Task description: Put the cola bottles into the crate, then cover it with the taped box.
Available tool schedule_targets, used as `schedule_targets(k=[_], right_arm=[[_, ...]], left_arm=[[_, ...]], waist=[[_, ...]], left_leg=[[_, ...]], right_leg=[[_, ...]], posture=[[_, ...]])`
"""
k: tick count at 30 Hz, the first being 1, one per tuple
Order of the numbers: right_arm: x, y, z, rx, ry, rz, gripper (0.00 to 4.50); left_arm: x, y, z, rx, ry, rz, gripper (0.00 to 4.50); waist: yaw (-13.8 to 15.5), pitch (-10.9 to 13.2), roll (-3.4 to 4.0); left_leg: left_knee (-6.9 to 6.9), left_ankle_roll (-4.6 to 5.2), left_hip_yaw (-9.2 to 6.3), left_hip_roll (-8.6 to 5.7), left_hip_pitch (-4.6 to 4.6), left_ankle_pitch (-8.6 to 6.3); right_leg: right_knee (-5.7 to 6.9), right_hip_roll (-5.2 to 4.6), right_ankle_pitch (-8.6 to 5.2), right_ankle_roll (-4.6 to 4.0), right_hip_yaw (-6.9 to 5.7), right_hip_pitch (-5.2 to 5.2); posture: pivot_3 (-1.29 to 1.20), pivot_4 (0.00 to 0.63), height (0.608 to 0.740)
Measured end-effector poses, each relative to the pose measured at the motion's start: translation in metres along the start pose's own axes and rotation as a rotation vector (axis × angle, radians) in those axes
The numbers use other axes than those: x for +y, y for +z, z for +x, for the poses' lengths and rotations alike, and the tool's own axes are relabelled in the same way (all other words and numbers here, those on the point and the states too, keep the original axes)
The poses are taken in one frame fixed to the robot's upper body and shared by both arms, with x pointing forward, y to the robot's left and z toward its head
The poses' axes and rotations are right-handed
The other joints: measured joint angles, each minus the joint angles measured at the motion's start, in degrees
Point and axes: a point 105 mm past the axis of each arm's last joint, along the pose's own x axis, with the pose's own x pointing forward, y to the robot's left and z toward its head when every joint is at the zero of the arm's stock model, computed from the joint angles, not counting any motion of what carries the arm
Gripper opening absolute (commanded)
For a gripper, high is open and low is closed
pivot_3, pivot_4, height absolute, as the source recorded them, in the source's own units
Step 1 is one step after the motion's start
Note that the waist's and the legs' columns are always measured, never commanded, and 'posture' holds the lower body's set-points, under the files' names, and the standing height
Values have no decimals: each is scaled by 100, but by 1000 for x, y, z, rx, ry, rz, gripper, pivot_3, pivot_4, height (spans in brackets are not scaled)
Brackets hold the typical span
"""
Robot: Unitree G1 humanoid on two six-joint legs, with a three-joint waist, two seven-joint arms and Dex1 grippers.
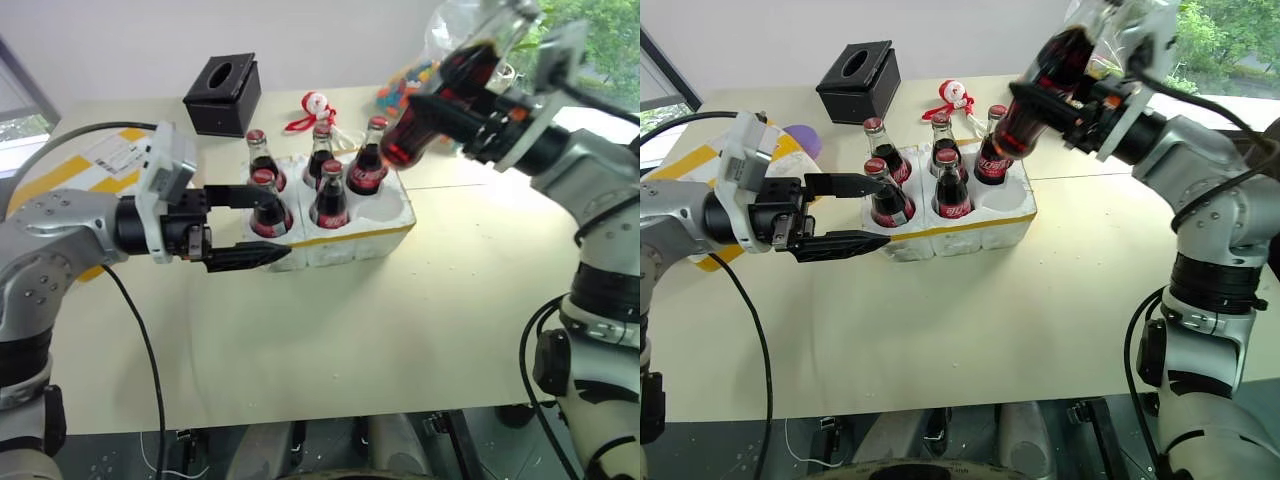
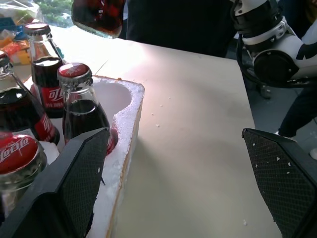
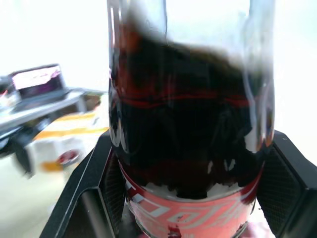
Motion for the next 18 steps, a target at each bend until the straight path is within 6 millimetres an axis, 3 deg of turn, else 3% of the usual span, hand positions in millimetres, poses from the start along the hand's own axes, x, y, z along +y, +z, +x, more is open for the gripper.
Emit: schedule_targets(k=[4, 6, 9, 15, 18], right_arm=[[0, -38, 9, 118, -1, 30, 2779], [-5, -48, 10, 146, -25, 26, 2779], [-16, -56, 8, 163, -66, 27, 2779], [-16, -61, 4, 176, -38, 5, 2779], [-12, -84, -5, 258, -6, 18, 2779]], left_arm=[[1, 1, 0, -7, 4, 7, 4500], [2, 2, -1, -8, 7, 5, 4500], [3, 1, -1, -6, 11, 4, 4500], [3, 1, -2, 0, 16, 5, 4500], [3, 1, -3, 0, 18, 7, 4500]], waist=[[1, 1, 0], [-8, 1, 0], [-15, 2, 0], [-6, 2, -1], [5, 2, -2]], left_leg=[[-1, -28, 1, -2, -4, 17], [-3, -30, 0, -2, -5, 17], [-3, -30, 1, -1, -7, 17], [-3, -30, 0, -2, -6, 17], [-3, -29, -2, -2, -6, 16]], right_leg=[[1, -1, 0, 0, 0, -6], [2, 0, 0, 0, 0, -8], [1, 0, 0, 0, 0, -9], [1, 1, 0, 0, 0, -7], [0, 0, 0, 0, -1, -6]], posture=[[0, 150, 732], [0, 150, 732], [0, 150, 732], [0, 150, 732], [0, 150, 732]])
